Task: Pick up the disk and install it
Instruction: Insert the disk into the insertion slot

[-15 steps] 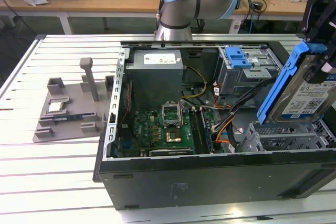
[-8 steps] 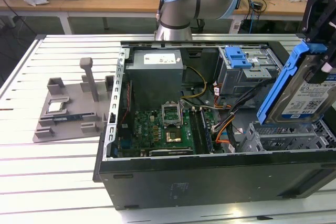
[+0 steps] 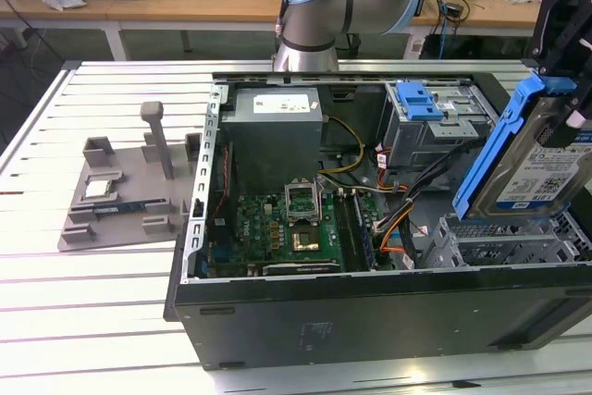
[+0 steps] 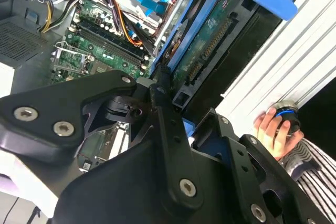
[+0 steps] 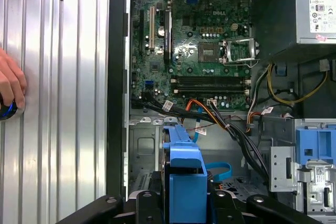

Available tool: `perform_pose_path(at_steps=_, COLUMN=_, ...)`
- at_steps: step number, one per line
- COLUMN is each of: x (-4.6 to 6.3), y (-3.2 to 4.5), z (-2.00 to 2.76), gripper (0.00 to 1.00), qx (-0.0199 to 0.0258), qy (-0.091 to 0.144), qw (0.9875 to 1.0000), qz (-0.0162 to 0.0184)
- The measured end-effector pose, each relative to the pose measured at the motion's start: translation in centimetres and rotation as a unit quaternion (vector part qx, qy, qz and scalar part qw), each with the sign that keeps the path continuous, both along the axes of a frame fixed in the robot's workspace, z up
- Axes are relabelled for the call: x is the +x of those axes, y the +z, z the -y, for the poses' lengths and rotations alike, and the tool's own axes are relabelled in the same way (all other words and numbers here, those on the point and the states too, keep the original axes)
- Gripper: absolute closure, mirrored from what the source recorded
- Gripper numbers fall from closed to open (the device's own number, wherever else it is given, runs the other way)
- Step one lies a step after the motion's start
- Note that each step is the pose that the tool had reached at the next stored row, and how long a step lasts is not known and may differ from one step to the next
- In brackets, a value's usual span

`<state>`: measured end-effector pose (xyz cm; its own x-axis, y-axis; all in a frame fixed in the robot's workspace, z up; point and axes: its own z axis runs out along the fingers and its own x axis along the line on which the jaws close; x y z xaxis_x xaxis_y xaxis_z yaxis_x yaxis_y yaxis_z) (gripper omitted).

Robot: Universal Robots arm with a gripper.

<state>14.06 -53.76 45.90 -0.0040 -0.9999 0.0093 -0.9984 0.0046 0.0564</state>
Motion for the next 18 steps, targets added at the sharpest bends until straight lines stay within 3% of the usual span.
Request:
perform_pose_path(at_steps=15, x=0.2, y=-2.50, z=0.03, gripper=0.63, qx=0.0001, qy=0.000, qw=1.0000, qz=-0.0013)
perform_pose_path(at_steps=18, x=0.2, y=-2.63, z=0.03, gripper=0.63, qx=-0.0002, qy=0.000, qw=1.0000, qz=-0.0014)
